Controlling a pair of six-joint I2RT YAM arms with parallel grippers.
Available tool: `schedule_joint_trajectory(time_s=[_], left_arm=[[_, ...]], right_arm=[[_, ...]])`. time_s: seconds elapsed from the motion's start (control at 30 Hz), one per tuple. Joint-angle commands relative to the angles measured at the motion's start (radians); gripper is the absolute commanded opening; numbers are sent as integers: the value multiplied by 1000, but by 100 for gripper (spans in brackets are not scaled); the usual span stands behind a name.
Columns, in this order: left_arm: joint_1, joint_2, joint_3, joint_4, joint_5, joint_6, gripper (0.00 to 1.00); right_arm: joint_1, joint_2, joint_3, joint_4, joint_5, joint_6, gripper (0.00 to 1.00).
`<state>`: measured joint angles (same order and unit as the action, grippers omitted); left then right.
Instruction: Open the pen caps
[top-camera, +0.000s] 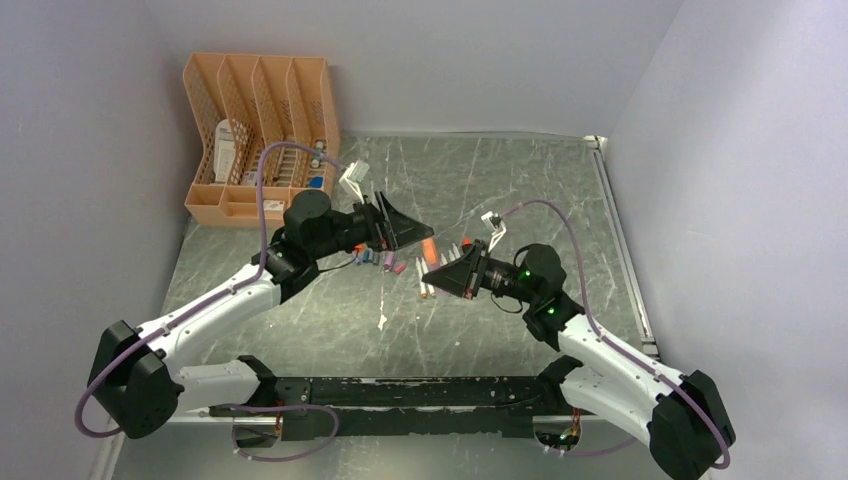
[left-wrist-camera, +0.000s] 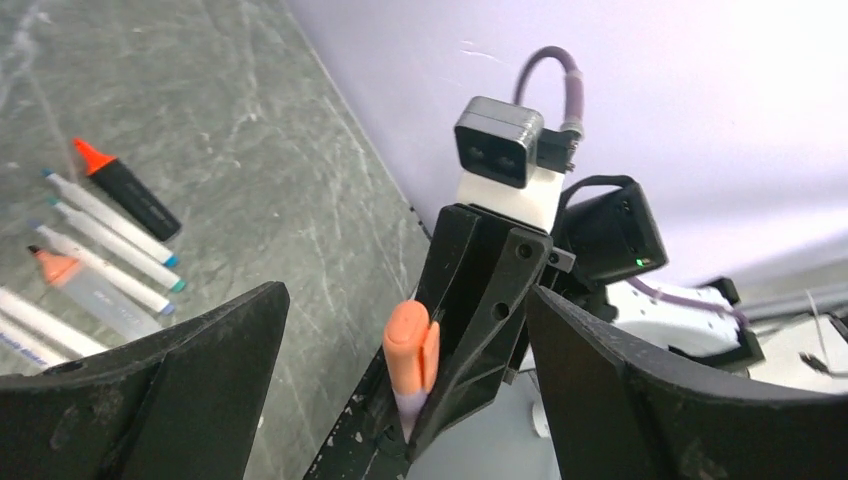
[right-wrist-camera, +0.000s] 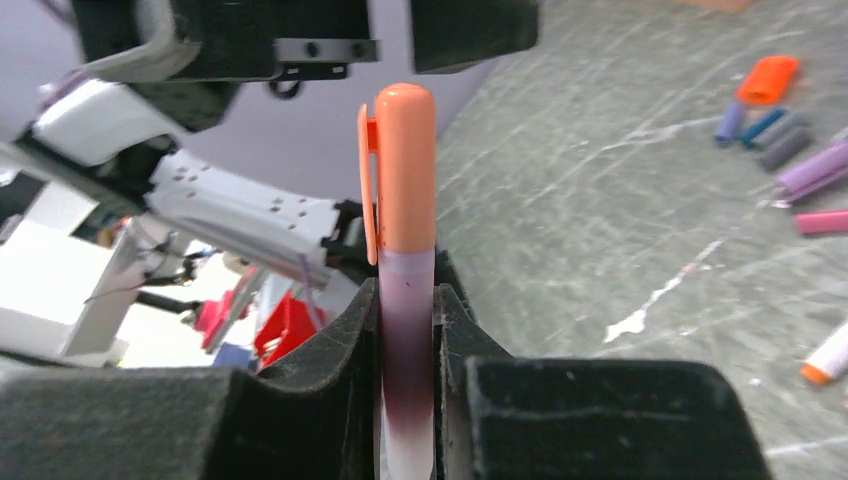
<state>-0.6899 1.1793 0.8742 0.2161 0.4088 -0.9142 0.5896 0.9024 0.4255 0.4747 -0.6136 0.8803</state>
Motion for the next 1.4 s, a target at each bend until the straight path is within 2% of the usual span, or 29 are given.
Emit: schedule_joint_trajectory(time_s=[0.0, 0.1, 0.3, 0.57, 0.77, 0.97, 1.03, 1.1, 1.17, 1.2, 1.33, 1.37], left_arm=[[-12, 1, -64, 355, 153, -32, 99], [-19, 12, -81, 388, 157, -31, 99], [-29, 22, -77, 372, 145, -9, 99], [-52, 25, -82, 330, 101, 26, 86], [-55, 46, -87, 340, 91, -2, 61], [-55, 63, -76, 336, 80, -13, 39], [-54, 68, -73, 343, 77, -19, 27], [-55, 71, -69, 339, 70, -19, 23], [-55, 74, -64, 333, 64, -18, 12], [-55, 74, -64, 327, 59, -18, 8], [-55, 85, -60, 332, 68, -23, 7], [-55, 88, -60, 333, 72, -24, 7]], right_arm=[[-5, -28, -72, 354, -118, 175, 0], [-5, -3, -80, 448, -135, 219, 0], [-5, 55, -40, 433, -114, 212, 0], [-5, 112, 18, 423, -85, 188, 0], [-5, 121, 66, 321, -54, 118, 0], [-4, 125, 76, 310, -53, 108, 0], [-4, 125, 76, 301, -53, 104, 0], [-4, 123, 73, 296, -56, 99, 0], [-4, 119, 70, 284, -61, 93, 0], [-4, 117, 71, 268, -62, 87, 2], [-4, 98, 73, 212, -65, 53, 33], [-4, 88, 77, 179, -60, 41, 38]])
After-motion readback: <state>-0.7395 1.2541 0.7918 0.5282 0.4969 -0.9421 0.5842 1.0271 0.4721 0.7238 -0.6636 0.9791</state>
